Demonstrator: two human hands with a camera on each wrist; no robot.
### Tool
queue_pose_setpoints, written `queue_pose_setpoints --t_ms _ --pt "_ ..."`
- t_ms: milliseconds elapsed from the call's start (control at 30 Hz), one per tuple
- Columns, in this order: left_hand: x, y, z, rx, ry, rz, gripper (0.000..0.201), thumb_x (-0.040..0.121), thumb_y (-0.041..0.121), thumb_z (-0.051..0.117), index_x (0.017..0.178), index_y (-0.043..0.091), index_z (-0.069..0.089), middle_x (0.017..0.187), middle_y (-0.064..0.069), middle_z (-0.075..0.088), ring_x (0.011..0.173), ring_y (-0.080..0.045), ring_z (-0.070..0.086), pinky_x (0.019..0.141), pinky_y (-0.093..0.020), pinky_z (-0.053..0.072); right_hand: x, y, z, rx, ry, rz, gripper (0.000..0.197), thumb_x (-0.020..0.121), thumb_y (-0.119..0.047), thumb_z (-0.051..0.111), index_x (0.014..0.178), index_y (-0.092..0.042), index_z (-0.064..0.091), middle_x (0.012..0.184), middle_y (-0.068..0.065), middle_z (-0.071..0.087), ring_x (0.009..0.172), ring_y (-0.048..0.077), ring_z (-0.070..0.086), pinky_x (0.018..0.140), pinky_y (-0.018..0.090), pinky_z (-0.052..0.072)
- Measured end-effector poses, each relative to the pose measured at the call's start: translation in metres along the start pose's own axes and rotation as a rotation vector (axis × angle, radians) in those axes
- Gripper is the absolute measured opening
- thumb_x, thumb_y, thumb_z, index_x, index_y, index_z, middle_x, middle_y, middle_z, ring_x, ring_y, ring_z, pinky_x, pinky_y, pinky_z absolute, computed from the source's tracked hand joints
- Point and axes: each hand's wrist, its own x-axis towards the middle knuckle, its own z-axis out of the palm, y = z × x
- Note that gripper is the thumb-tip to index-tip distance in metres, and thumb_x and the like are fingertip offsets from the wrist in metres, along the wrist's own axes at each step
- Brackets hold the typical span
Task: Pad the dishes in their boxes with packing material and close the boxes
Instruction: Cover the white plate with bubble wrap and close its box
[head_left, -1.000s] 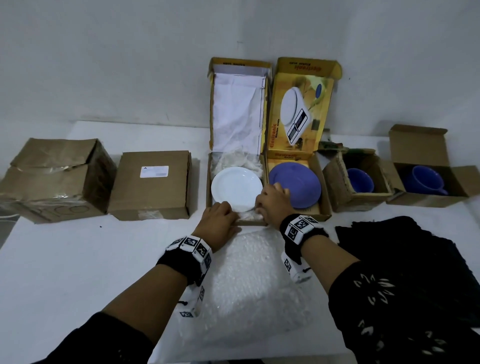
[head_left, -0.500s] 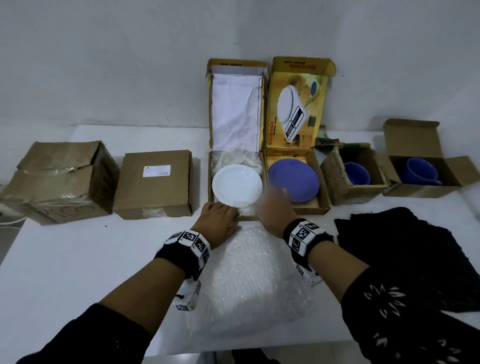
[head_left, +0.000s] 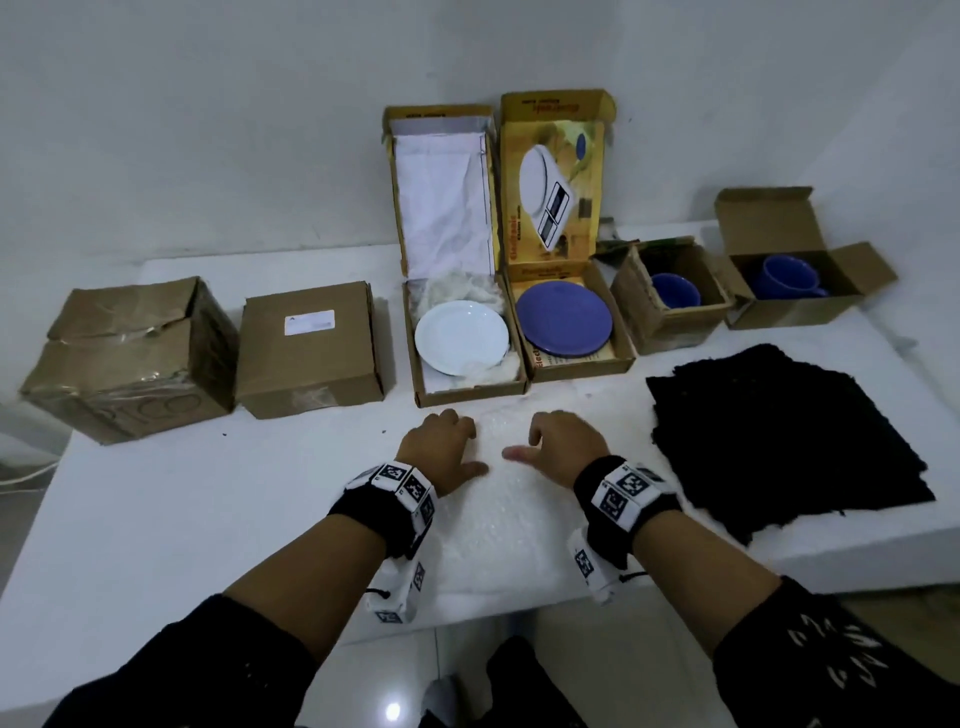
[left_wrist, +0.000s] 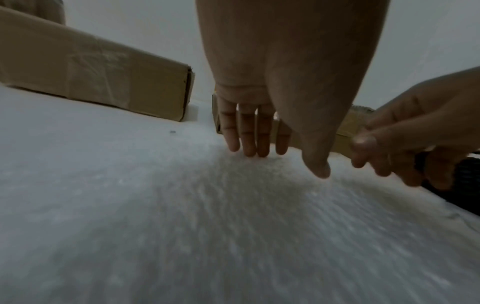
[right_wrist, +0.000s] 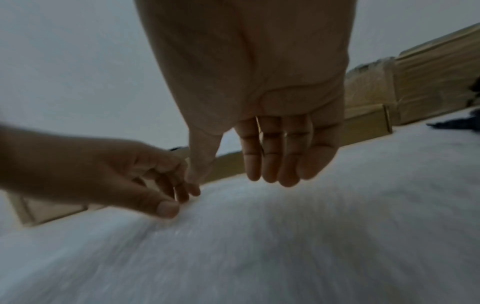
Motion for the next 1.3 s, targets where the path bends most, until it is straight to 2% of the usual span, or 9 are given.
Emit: queue_pose_setpoints --t_ms 100,267,500,633,733,900,1033,1133,1300 --pt "-0.002 0.008 0.006 0.013 -0.039 -0.021 0.059 0.082 0.046 0.066 0.128 0.016 0.045 0.126 -0.009 0.048 0.115 -0.028 0.049 0.091 -0.038 0.045 -0.016 -0.008 0.025 -0.003 -0.062 0.084 0.073 0.073 -0.06 0.068 0.121 -0.01 0.045 0.126 0.011 0.045 0.112 0.029 0.05 0.088 0.038 0.046" --pt "-0.001 0.013 0.004 -0.141 -0.071 -0.074 0.046 0.085 0.035 0.065 0.126 0.018 0.05 0.121 -0.009 0.057 0.114 -0.025 0.052 0.091 -0.032 0.042 -0.028 -0.011 0.041 0.053 0.062 0.143 0.065 0.079 -0.053 0.066 0.123 -0.01 0.044 0.128 0.012 0.04 0.118 0.03 0.041 0.092 0.041 0.044" --pt "-0.008 0.016 -0.018 -0.736 0.015 0.123 0.015 0.088 0.019 0.064 0.075 0.02 0.057 0.091 -0.003 0.065 0.086 -0.014 0.056 0.082 -0.03 0.043 -0.031 -0.004 0.022 0.312 0.128 0.134 0.097 0.067 -0.07 0.065 0.143 -0.02 0.031 0.141 0.01 0.035 0.131 0.031 0.032 0.107 0.043 0.031" --pt "-0.013 0.021 -0.029 -0.843 0.178 0.225 0.004 0.085 0.012 0.067 0.088 0.012 0.063 0.098 -0.005 0.058 0.097 -0.015 0.053 0.088 -0.03 0.042 -0.031 -0.004 -0.002 0.591 0.129 -0.026 0.037 0.077 -0.041 0.073 0.1 -0.014 0.061 0.094 0.002 0.061 0.087 0.018 0.057 0.077 0.019 0.045" --pt "-0.015 0.02 -0.036 -0.93 0.274 0.185 0.029 0.083 0.013 0.07 0.106 0.007 0.055 0.126 -0.008 0.043 0.124 -0.015 0.042 0.099 -0.024 0.036 -0.037 -0.014 -0.032 0.691 0.109 -0.16 0.011 0.087 -0.015 0.065 0.077 -0.014 0.059 0.07 -0.006 0.052 0.065 0.007 0.047 0.058 0.013 0.036" --pt "-0.014 0.012 -0.049 -1.143 0.135 0.049 0.071 0.072 0.039 0.077 0.125 0.011 0.04 0.123 -0.005 0.056 0.113 -0.016 0.056 0.096 -0.03 0.046 -0.034 -0.025 -0.071 0.731 0.092 -0.261 0.022 0.081 -0.009 0.072 0.099 0.0 0.062 0.09 0.009 0.062 0.083 0.017 0.056 0.07 0.027 0.043" --pt "-0.016 0.011 -0.056 -1.142 0.122 0.096 0.017 0.083 0.022 0.071 0.095 0.013 0.062 0.093 -0.002 0.068 0.088 -0.017 0.063 0.082 -0.03 0.051 -0.024 -0.032 -0.085 0.587 0.342 -0.179 0.039 0.079 -0.016 0.075 0.103 -0.015 0.044 0.101 0.004 0.053 0.093 0.018 0.052 0.074 0.027 0.043" --pt "-0.018 0.012 -0.062 -1.222 0.175 0.06 0.013 0.086 0.016 0.067 0.096 0.009 0.062 0.09 -0.002 0.067 0.083 -0.014 0.063 0.077 -0.027 0.052 -0.021 -0.032 -0.082 0.38 0.486 -0.258 0.027 0.085 -0.02 0.067 0.105 -0.01 0.051 0.109 0.007 0.048 0.104 0.024 0.047 0.091 0.037 0.041" --pt "-0.017 0.007 -0.074 -1.25 0.228 0.063 0.015 0.085 0.013 0.068 0.097 0.005 0.064 0.087 -0.007 0.067 0.081 -0.017 0.062 0.078 -0.029 0.049 -0.018 -0.032 -0.073 0.213 0.19 -0.298 0.043 0.082 -0.048 0.066 0.116 -0.023 0.062 0.132 0.002 0.045 0.126 0.023 0.031 0.105 0.044 0.027"
